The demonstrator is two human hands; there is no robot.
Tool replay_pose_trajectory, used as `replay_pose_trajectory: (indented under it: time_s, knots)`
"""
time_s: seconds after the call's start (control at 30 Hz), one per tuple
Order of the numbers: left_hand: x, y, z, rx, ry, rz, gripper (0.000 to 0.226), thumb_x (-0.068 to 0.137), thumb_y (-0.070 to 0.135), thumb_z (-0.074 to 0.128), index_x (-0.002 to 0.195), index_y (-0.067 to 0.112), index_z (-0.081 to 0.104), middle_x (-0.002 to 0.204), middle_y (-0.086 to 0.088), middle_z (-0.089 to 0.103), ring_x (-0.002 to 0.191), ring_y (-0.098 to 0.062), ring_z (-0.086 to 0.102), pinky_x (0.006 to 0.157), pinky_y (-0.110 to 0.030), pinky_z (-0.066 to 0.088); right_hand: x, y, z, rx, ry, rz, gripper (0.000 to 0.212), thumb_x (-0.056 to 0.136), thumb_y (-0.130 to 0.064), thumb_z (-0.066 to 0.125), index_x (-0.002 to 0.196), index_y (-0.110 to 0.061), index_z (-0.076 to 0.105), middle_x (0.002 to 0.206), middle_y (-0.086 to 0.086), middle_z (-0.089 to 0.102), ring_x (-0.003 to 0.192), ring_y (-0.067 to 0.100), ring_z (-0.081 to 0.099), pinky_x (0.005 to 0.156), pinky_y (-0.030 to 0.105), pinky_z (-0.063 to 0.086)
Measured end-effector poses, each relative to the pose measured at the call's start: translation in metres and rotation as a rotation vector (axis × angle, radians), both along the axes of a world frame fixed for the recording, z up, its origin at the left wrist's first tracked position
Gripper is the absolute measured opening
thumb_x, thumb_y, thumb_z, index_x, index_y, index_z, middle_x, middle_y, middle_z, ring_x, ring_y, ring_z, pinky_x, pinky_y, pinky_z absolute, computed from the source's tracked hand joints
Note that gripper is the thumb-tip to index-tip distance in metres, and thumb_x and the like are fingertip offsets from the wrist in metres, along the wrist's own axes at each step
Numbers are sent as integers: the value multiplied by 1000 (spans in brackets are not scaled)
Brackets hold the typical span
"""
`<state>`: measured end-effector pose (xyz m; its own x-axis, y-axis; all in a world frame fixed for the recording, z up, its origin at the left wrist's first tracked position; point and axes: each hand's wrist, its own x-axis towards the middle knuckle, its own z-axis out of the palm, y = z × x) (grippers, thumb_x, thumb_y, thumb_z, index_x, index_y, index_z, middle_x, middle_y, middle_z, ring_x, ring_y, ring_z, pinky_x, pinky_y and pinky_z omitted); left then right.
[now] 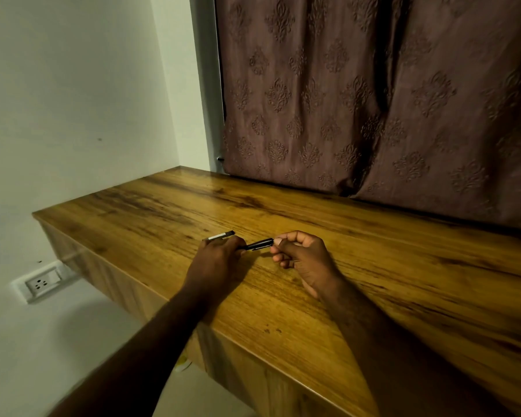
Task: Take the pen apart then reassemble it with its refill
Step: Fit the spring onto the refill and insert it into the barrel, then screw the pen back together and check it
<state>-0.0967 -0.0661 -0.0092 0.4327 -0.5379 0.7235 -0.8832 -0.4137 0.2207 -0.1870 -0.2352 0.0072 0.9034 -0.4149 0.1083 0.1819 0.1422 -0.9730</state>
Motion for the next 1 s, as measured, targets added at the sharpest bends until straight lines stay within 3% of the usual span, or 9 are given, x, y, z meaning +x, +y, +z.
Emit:
replay_pose_trajectory:
  time_s: [0.5,0.77,1.0]
  knots:
    - [0,0,-1,14,-16,17,60,94,62,22,91,17,62,74,-1,68,67,-23,64,71,-36,49,2,-1,-2,-22,4,-20,14,90,-5,61,102,-1,65,76,10,70,59,15,59,53,24,44]
    - [-1,1,0,29,4,25,61,93,63,23,91,17,62,75,0,68,70,-23,64,73,-40,49,5,2,-4,-67,-14,-167,26,84,-8,70,105,-6,56,75,7,67,51,12,57,45,20,44]
    - [0,0,-2,63,0,38,63,93,64,19,92,19,62,79,2,69,72,-22,65,77,-40,48,7,3,-7,-156,-7,-200,8,85,-9,69,90,-9,63,71,4,67,48,8,55,45,19,43]
